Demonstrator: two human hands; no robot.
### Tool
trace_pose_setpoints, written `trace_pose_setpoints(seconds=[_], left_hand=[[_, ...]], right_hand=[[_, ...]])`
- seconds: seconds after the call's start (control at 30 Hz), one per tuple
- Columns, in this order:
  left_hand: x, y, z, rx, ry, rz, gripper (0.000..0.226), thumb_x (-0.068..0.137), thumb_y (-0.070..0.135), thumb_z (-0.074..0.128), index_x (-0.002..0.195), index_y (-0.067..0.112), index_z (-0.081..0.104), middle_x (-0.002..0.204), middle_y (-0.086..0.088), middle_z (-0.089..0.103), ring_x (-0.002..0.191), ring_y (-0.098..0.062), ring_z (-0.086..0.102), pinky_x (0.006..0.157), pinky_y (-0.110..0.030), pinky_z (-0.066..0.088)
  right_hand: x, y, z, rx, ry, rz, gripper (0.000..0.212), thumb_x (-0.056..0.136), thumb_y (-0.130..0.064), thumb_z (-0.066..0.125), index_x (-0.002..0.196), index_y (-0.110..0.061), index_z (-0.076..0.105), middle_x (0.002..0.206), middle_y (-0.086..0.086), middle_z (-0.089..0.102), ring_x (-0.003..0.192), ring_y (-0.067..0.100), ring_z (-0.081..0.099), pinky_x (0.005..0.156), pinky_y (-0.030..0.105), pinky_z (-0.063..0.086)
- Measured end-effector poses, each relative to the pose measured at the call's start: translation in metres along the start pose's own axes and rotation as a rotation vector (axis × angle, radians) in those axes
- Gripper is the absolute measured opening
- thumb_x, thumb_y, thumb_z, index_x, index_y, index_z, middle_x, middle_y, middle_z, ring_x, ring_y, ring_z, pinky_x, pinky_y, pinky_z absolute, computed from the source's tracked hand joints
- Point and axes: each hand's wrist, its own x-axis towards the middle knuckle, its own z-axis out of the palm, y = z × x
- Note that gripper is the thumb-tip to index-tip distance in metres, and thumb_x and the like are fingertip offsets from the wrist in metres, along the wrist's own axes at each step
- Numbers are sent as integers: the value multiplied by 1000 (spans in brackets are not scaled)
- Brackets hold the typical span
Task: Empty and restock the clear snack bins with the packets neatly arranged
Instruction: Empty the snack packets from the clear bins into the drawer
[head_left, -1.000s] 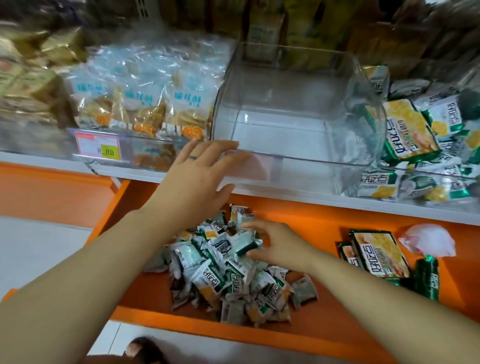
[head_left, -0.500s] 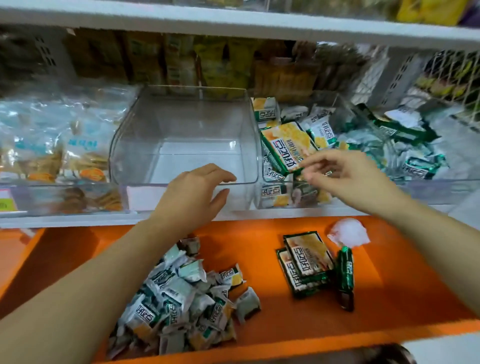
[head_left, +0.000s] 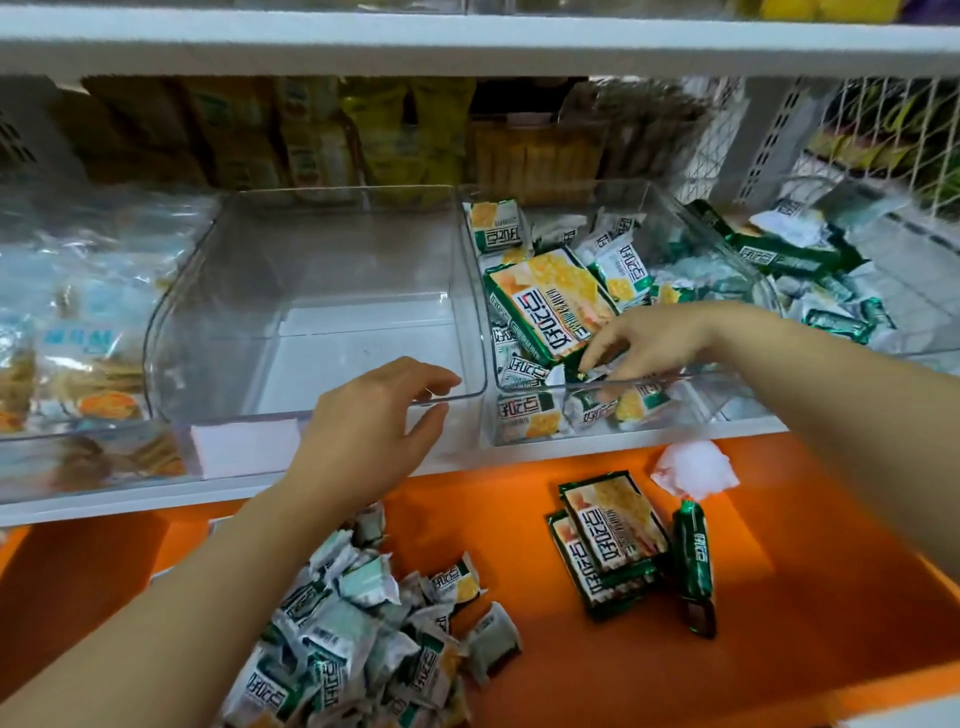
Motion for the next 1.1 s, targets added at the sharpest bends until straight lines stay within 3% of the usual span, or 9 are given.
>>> trace_pose_setpoints(seconds=[0.13, 0.27, 0.33, 0.5, 0.67, 0.77, 0.9, 1.0, 1.1], left_hand=[[0, -1, 1, 5, 6, 2, 27, 91, 23, 60, 117, 27, 64, 109, 12, 65, 89, 5, 49, 67, -6, 30], [0, -3, 2, -1, 6, 6, 27, 91, 23, 60, 117, 26, 65, 109, 12, 66, 89, 5, 50, 68, -8, 33], [0, -3, 2, -4, -1, 8, 26, 91, 23, 61, 117, 26, 65, 109, 12, 66, 91, 3, 54, 68, -13, 37], [-4, -4, -3, -47, -22, 41, 27, 92, 21, 60, 118, 25, 65, 112, 12, 65, 97, 1, 57, 77, -20, 43], [-23, -17, -14, 8, -41, 153, 31, 89, 26, 51, 115, 19, 65, 114, 3, 62, 99, -17, 62, 85, -32, 50], [-45, -25, -25, 108, -59, 207, 35, 89, 31, 44, 115, 18, 63, 121, -2, 59, 101, -24, 63, 82, -37, 53], [-68, -39, -39, 226, -44, 222, 30, 88, 22, 53, 115, 17, 65, 131, -7, 57, 104, -31, 62, 85, -43, 52], [-80, -58, -46, 267, 4, 146, 40, 79, 10, 72, 118, 14, 65, 133, -11, 55, 111, -33, 59, 91, -46, 48], [-88, -71, -47, 299, 19, 142, 39, 78, 10, 70, 117, 13, 65, 135, -14, 53, 116, -35, 55, 97, -49, 43]], right_hand=[[16, -3, 3, -150, -61, -20, 33, 72, -30, 82, 101, -32, 67, 126, 0, 58, 113, 25, 57, 96, 47, 48], [11, 4, 5, -126, 63, -85, 37, 77, -28, 78, 112, -19, 70, 124, -5, 62, 116, 16, 55, 103, 30, 40], [0, 11, 5, -84, 147, -112, 37, 79, -24, 76, 114, -17, 69, 123, -5, 62, 115, 12, 56, 99, 22, 39], [-38, 13, -4, -95, 411, -165, 32, 78, -19, 76, 109, -22, 70, 105, -7, 61, 100, 14, 56, 84, 24, 39], [-90, -19, 2, -36, 725, -308, 34, 75, -31, 73, 109, -26, 69, 108, -4, 60, 103, 18, 54, 96, 38, 40], [-108, -60, 37, 94, 591, -454, 34, 72, -37, 72, 105, -30, 67, 107, -8, 63, 103, 8, 52, 103, 28, 32], [-82, -100, 107, 102, 245, -499, 29, 76, -39, 75, 103, -43, 63, 107, -14, 60, 102, 2, 47, 92, 21, 35], [-37, -123, 160, 87, 97, -443, 35, 82, -37, 72, 115, -29, 65, 112, -9, 61, 100, 5, 49, 83, 23, 39], [7, -147, 206, 189, 28, -312, 42, 85, -34, 70, 123, -21, 61, 123, -1, 61, 105, 12, 54, 83, 25, 41]])
